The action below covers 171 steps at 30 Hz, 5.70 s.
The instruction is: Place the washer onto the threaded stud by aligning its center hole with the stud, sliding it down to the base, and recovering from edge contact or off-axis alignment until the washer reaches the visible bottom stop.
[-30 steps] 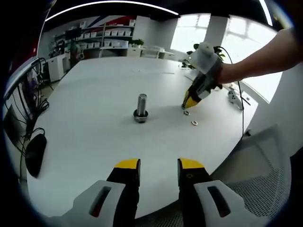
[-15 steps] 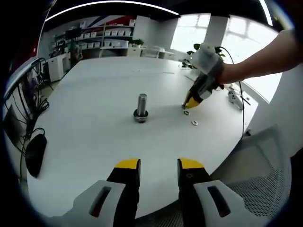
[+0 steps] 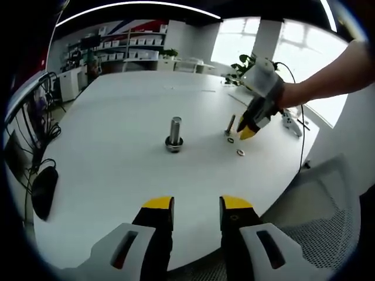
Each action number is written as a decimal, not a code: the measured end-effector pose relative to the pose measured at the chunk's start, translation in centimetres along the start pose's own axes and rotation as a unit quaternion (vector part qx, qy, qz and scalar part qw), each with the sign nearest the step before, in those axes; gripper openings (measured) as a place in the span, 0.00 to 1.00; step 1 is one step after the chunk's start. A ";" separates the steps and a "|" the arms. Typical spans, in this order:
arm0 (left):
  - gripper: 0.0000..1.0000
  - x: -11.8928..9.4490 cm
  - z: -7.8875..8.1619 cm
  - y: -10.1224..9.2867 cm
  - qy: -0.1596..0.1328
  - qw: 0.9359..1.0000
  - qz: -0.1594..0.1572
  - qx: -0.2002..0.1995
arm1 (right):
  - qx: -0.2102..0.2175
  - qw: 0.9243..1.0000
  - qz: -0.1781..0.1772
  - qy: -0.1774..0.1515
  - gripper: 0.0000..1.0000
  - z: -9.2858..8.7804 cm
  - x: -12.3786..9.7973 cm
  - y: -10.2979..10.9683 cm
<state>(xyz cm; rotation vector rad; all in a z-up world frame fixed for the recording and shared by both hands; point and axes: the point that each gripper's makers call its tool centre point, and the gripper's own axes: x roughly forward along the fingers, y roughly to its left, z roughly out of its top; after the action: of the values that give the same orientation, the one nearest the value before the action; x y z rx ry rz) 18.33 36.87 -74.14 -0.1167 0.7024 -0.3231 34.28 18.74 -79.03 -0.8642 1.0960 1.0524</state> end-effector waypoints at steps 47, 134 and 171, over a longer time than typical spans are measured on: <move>0.29 0.0 -0.1 0.2 0.004 1.000 0.003 0.002 | -0.139 0.989 0.047 0.015 0.16 1.2 1.2 6.2; 0.28 0.0 -0.1 0.1 0.002 1.000 0.001 0.001 | -0.024 0.995 -0.050 -0.083 0.13 4.5 -5.3 -1.4; 0.28 0.0 -0.1 0.3 0.004 1.000 0.007 0.001 | -0.048 0.997 -0.028 -0.050 0.13 4.7 -3.1 -1.7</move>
<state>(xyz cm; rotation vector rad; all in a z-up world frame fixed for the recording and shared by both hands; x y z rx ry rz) 18.31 37.13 -74.30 -0.1089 0.7106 -0.3112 36.79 21.90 -74.75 -0.9031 0.9387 1.0975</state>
